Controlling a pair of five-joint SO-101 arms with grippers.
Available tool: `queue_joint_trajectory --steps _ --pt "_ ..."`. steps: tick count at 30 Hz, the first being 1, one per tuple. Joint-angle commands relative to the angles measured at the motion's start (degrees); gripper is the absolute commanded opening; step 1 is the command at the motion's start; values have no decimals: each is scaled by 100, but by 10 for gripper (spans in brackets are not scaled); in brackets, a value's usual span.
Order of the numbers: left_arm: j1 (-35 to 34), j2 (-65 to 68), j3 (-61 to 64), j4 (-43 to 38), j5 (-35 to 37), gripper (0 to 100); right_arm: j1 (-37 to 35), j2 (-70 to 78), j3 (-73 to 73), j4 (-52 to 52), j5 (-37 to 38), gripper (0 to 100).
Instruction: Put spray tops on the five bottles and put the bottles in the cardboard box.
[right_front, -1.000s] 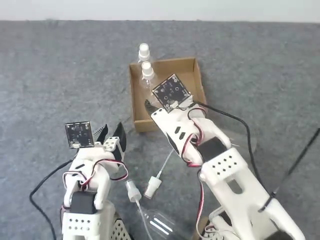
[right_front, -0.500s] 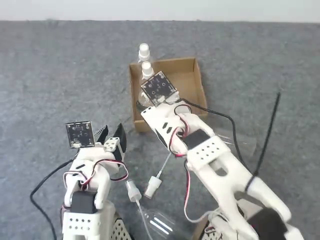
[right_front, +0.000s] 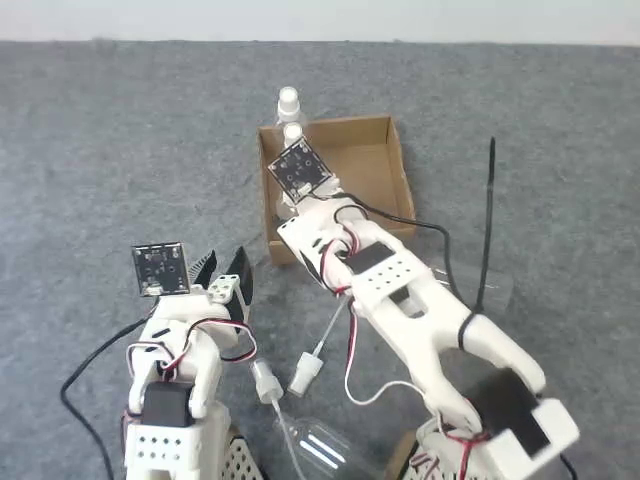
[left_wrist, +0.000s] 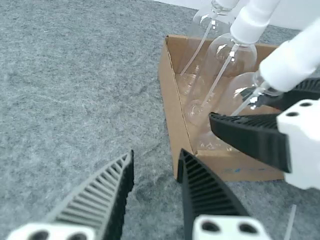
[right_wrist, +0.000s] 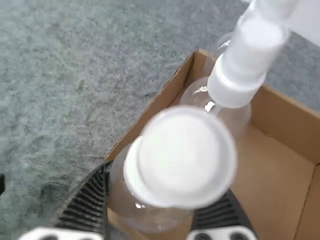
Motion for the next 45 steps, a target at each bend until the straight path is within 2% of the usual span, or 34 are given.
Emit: queue_joint_trajectory --steps 1,32,39,45 --pt "-26 -70 -75 18 -44 137 -101 101 -536 -180 -70 6" --pt "-26 -62 -75 18 -44 137 -224 233 -519 -119 -70 10" --pt "-26 -62 -75 18 -44 137 -233 233 -519 92 -70 169" --pt "-26 -62 -75 18 -44 137 -233 233 -519 171 -70 195"
